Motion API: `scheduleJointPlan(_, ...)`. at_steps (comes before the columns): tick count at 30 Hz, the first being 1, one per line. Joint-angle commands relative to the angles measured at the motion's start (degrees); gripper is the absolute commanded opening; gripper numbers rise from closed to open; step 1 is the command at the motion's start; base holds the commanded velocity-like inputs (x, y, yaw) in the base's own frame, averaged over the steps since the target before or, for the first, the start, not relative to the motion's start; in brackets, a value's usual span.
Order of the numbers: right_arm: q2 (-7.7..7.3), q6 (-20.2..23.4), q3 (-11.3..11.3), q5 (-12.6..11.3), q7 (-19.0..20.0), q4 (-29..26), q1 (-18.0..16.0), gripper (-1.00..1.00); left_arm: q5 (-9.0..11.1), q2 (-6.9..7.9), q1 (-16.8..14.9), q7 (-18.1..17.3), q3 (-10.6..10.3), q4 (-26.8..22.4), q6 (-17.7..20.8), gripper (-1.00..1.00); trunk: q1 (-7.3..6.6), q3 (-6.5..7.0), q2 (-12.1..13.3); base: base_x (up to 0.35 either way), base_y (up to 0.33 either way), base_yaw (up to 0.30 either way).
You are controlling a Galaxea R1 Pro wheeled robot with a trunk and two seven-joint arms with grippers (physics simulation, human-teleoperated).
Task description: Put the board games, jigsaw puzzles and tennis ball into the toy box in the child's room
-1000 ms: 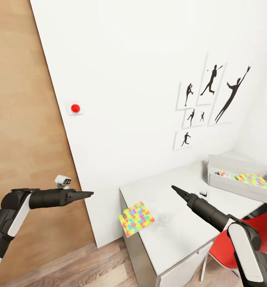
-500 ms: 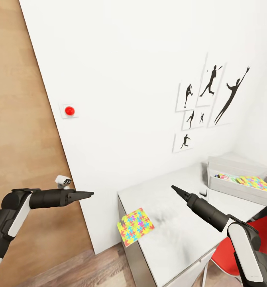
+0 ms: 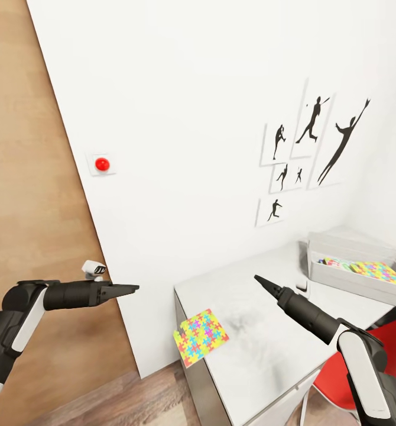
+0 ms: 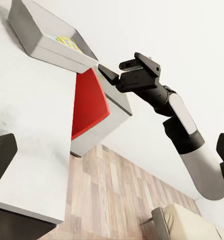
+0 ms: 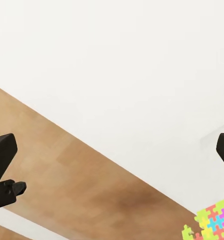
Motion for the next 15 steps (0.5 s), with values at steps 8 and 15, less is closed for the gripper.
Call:
scheduleJointPlan(8,0.01,0.4,-0.1,-0.2,0.1,0.0,-0.1,1.0,0.2,0.0,-0.1,0.6,0.3,0.8,0.7,1.0,1.8,-1.57,-3.4,0.0,0.0,0.0)
scheduleJointPlan(15,0.0,0.4,-0.5,-0.2,0.0,0.2,-0.1,1.0,0.3,-0.92,-0.2,4.5,0.4,4.6,0.7,1.0,3.33,-2.83,-6.2,0.0,0.0,0.0)
